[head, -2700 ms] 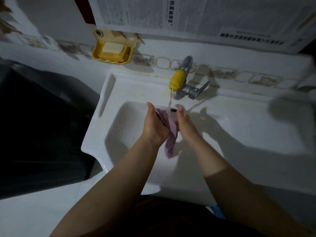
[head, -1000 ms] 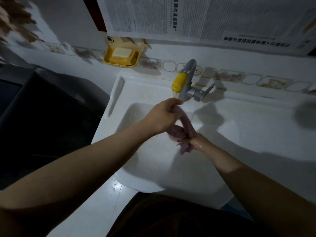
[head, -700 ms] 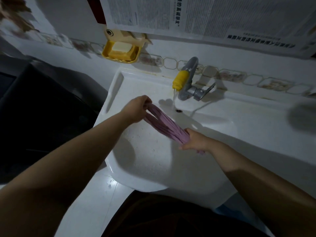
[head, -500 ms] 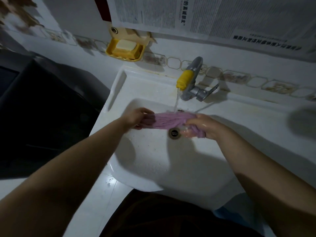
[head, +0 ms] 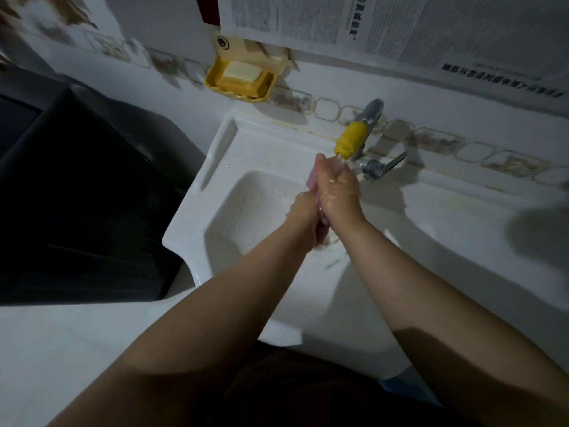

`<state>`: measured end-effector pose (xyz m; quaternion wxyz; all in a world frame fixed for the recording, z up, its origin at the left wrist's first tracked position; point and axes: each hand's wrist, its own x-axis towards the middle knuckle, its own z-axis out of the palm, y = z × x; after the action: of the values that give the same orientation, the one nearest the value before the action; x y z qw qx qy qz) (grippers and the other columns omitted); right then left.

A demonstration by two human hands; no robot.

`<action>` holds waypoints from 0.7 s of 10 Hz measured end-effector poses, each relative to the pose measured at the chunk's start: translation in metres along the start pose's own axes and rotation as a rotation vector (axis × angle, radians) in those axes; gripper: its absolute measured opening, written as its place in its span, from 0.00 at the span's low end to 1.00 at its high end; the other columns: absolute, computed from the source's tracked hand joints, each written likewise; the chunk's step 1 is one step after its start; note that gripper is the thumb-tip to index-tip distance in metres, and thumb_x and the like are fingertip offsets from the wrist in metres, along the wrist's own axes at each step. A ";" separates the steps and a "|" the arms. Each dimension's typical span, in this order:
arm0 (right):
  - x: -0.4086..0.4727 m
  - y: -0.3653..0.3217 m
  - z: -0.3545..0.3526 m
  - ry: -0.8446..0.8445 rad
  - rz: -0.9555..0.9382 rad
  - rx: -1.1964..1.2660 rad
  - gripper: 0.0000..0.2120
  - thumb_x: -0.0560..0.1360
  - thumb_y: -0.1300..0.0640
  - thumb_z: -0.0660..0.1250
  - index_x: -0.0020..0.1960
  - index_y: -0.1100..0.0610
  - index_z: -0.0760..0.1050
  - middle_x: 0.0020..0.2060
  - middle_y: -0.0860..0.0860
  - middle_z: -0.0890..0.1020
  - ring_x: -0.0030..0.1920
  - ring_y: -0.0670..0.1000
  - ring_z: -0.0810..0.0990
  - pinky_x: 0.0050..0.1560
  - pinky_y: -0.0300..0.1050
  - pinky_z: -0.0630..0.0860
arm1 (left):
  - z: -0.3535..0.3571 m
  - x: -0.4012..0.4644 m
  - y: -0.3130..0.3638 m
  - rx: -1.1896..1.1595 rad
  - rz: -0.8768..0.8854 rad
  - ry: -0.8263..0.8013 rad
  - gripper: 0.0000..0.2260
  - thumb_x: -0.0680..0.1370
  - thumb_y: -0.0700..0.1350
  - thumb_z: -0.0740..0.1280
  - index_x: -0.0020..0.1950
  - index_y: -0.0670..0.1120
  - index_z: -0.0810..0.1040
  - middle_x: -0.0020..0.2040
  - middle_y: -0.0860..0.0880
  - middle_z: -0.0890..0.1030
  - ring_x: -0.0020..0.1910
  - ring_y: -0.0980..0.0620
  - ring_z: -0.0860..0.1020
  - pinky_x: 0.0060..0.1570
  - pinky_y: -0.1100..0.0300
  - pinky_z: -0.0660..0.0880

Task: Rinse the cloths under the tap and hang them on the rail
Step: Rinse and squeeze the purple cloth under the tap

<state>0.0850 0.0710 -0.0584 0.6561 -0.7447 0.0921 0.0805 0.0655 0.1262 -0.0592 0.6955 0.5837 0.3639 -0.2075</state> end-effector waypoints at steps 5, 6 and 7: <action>0.057 -0.001 -0.049 -0.090 0.070 -0.469 0.11 0.78 0.53 0.64 0.47 0.61 0.78 0.34 0.55 0.78 0.29 0.45 0.77 0.27 0.33 0.70 | -0.061 0.001 0.039 0.391 0.181 -0.180 0.17 0.77 0.60 0.65 0.52 0.47 0.79 0.28 0.51 0.74 0.21 0.57 0.62 0.24 0.68 0.54; 0.051 0.006 -0.074 -0.330 0.047 -0.601 0.05 0.72 0.55 0.73 0.43 0.52 0.77 0.39 0.51 0.81 0.39 0.41 0.80 0.49 0.43 0.77 | -0.091 0.012 0.054 0.545 0.331 -0.194 0.25 0.72 0.53 0.74 0.65 0.49 0.70 0.45 0.50 0.76 0.29 0.57 0.70 0.22 0.65 0.64; 0.035 0.004 -0.088 -0.500 0.034 -0.756 0.35 0.57 0.29 0.73 0.57 0.49 0.76 0.52 0.46 0.82 0.52 0.49 0.80 0.57 0.49 0.76 | -0.109 0.022 0.063 1.044 0.570 -0.201 0.31 0.70 0.49 0.77 0.70 0.53 0.68 0.60 0.47 0.69 0.50 0.53 0.74 0.53 0.66 0.72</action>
<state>0.1184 -0.0180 -0.0592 0.3387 -0.8881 -0.0929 0.2966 0.0958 0.2489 -0.0395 0.3762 0.9001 -0.0245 -0.2184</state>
